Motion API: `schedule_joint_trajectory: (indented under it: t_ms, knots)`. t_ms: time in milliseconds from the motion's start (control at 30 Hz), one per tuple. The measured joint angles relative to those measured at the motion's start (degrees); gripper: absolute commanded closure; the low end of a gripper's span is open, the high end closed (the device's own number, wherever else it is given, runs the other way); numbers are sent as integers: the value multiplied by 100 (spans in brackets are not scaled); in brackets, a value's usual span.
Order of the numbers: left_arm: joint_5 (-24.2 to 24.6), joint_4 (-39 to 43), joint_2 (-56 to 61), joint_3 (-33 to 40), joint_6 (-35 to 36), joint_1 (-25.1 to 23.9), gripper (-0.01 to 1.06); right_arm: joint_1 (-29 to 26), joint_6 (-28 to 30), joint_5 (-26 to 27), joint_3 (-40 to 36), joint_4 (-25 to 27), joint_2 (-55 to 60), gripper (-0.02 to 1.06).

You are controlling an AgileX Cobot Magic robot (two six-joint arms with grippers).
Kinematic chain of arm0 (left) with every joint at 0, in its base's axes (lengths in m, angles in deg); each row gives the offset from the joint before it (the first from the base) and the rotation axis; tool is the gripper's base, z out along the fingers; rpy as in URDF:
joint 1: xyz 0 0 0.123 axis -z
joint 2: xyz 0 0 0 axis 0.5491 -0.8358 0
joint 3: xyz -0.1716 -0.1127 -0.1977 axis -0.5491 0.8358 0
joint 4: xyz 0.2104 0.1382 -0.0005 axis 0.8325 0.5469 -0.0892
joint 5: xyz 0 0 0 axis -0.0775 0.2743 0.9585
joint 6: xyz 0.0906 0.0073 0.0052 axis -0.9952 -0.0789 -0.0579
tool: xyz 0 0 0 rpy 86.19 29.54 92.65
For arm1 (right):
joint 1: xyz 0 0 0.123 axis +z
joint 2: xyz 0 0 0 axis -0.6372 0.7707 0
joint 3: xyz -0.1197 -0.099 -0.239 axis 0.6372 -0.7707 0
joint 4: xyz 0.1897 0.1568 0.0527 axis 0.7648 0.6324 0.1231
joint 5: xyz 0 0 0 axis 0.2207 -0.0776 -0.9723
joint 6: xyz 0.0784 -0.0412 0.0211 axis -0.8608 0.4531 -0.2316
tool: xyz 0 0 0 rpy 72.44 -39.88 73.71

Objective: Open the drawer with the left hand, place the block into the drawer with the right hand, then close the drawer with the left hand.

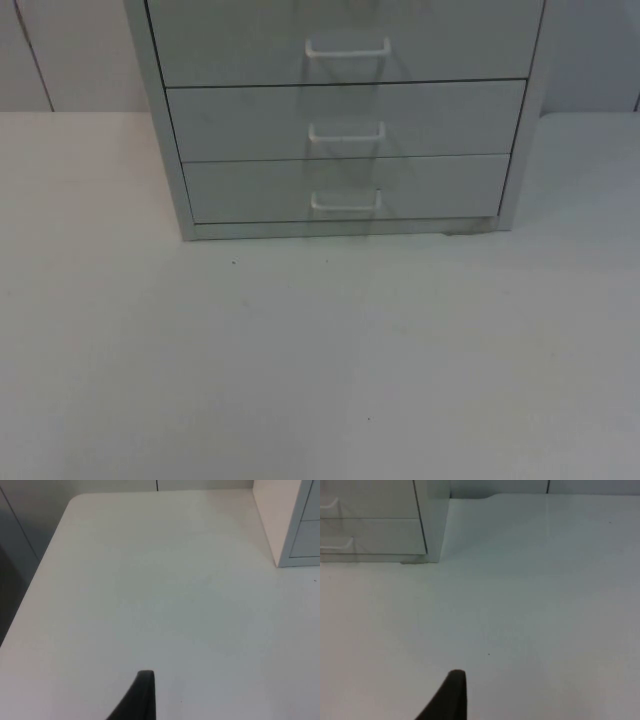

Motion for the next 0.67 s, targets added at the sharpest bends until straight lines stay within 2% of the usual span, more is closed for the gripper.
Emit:
schedule_joint_trajectory:
  t_ms: [167,667]
  knots:
    - [0,0,0,0,0,0,0,-186,0,0,0,9,0,-1]
    - [0,0,0,0,0,0,0,-186,0,3,0,9,0,-1]
